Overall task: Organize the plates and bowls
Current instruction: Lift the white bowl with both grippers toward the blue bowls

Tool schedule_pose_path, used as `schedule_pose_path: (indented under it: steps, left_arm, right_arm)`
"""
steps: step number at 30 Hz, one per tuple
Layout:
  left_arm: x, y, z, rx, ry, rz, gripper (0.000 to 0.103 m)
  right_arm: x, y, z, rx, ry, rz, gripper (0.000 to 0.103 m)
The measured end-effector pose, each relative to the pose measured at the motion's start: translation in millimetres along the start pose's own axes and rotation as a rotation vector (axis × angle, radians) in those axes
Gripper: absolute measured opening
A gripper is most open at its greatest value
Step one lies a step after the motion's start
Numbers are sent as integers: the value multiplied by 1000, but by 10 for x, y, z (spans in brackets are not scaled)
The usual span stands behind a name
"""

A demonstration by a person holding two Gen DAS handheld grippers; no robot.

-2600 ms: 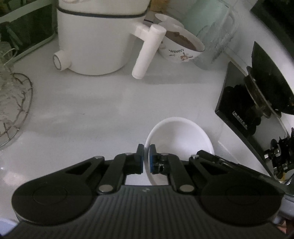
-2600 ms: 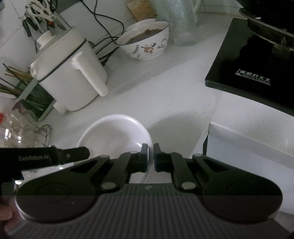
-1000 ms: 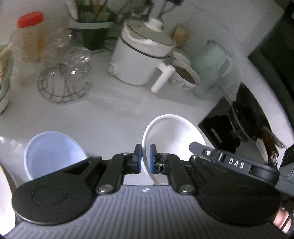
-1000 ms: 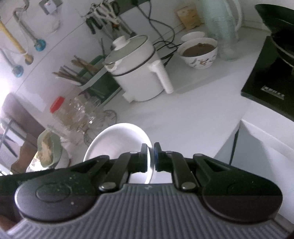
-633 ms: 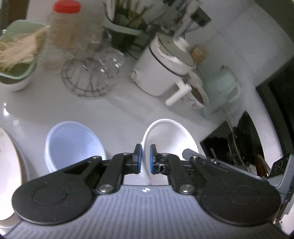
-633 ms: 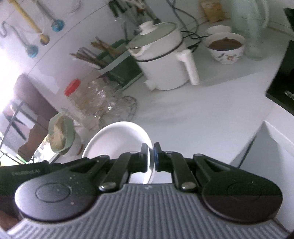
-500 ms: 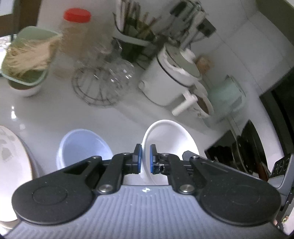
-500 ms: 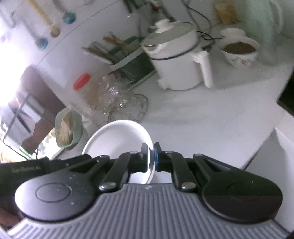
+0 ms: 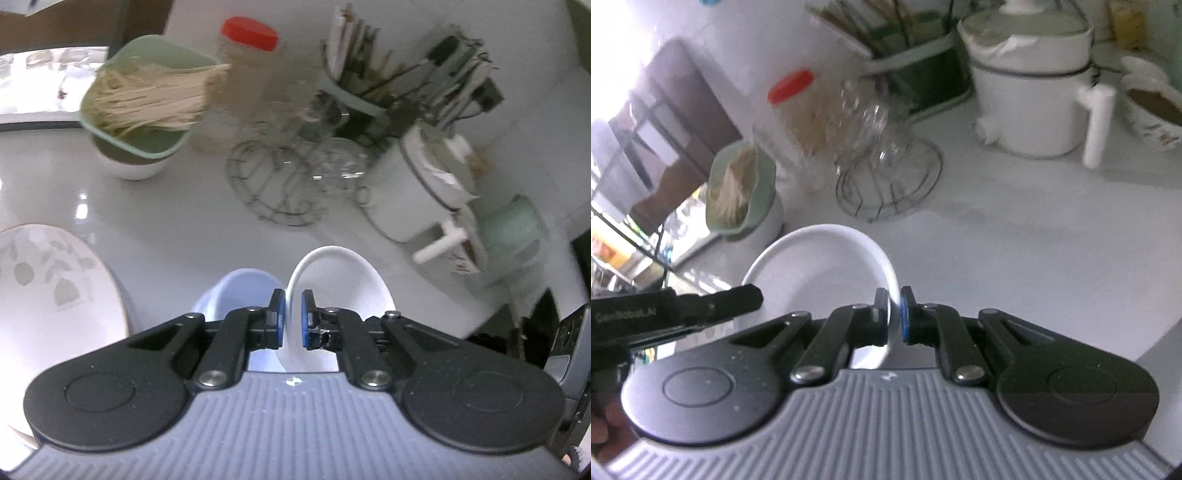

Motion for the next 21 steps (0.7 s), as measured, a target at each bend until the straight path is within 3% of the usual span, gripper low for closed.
schedule_pose_path:
  steps: [9,21]
  left_arm:
    - [-88,-79,162,-10,104,15,8]
    - [-140,-151,172,-40,163,18,8]
  right_arm:
    - [-393,-96,94,41,24,85,11]
    - [-526,-107,87,74,35,116,12]
Point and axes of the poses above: each gripper's, at about its wrist camera, not at the fingertips, and x roughly against the way its jaws point, z to its left, y to its top, the point moved 5 cm from there along -x, roughly the way its jaws point, and after that the axes turned 10 degrees about -x, right-handed, at the moved point
